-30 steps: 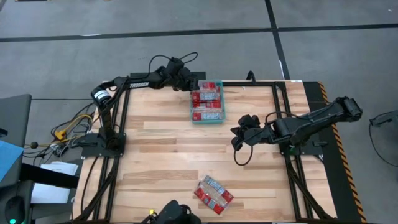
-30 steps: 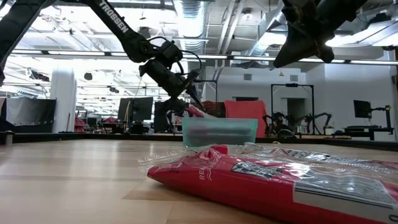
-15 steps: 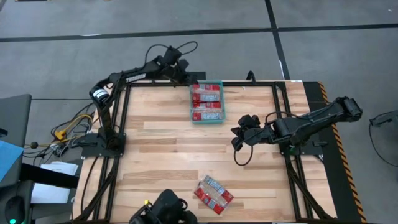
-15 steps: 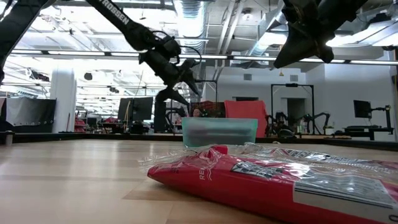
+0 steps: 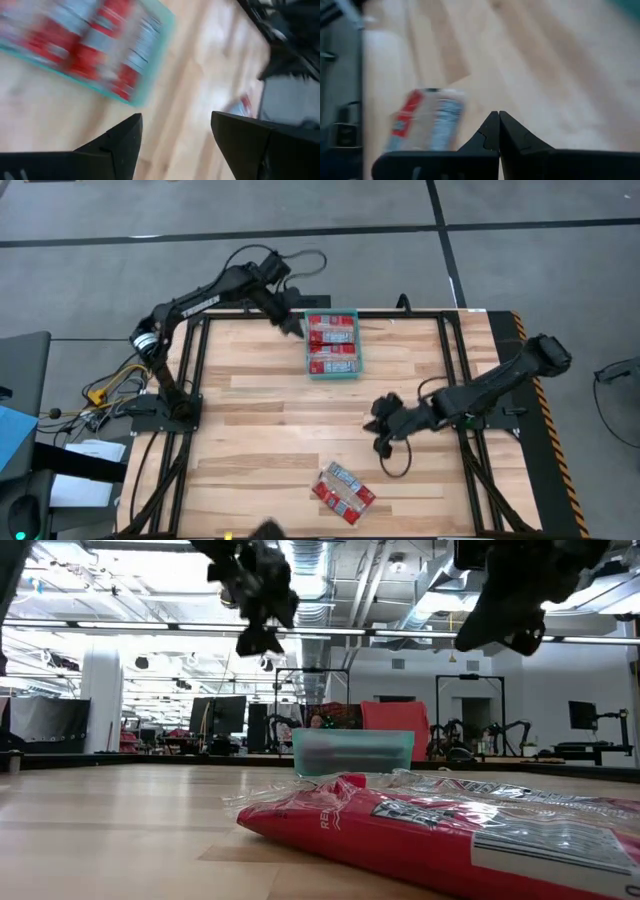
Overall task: Sort popcorn bags into baskets
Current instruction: Put the red popcorn bag into the green bin
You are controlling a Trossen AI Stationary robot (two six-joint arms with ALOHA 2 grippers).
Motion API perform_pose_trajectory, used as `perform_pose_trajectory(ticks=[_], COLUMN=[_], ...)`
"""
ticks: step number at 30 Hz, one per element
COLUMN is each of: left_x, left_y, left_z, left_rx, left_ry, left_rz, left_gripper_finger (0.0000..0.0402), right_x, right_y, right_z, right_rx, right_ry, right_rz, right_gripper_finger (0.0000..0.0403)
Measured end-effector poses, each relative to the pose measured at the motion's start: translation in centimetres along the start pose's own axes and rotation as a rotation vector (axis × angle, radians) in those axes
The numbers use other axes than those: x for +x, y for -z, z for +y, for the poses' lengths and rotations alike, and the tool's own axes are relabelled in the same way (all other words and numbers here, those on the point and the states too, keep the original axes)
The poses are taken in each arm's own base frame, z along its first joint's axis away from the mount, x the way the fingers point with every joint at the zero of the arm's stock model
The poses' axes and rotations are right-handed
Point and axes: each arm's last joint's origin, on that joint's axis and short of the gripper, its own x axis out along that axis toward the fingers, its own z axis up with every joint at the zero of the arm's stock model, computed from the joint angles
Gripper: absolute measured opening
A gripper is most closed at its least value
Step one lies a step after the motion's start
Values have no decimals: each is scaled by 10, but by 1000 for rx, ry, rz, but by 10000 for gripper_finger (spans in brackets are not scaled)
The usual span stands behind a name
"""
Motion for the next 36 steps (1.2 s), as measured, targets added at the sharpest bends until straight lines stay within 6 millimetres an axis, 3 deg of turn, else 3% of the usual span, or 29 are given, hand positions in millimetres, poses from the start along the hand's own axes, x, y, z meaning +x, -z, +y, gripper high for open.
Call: perform_pose_trajectory(ticks=[5, 9, 14, 19, 23, 29, 36], left_x=[-2, 14, 51, 88, 118, 161, 193], left_y=[45, 94, 155, 195, 217, 238, 251], left_z=[-51, -77, -86, -85, -84, -87, -84], left_rx=[111, 106, -11, -186, -242, -257, -303], left_ry=[67, 94, 106, 195, 154, 177, 202], left_rz=[51, 22, -114, -186, -155, -37, -6], left_gripper_finger=[223, 223, 223, 223, 223, 223, 223], right_x=[26, 41, 56, 59, 56, 58, 62], right_y=[27, 48, 68, 85, 104, 130, 123], right_z=[36, 62, 92, 111, 121, 121, 117], right_rx=[58, 83, 29, 2, 30, 95, 115], right_ry=[-151, -204, -219, -231, -246, -179, -164], right_rz=[-3, 34, 91, 137, 179, 243, 225], right_gripper_finger=[21, 20, 14, 21, 20, 18, 27])
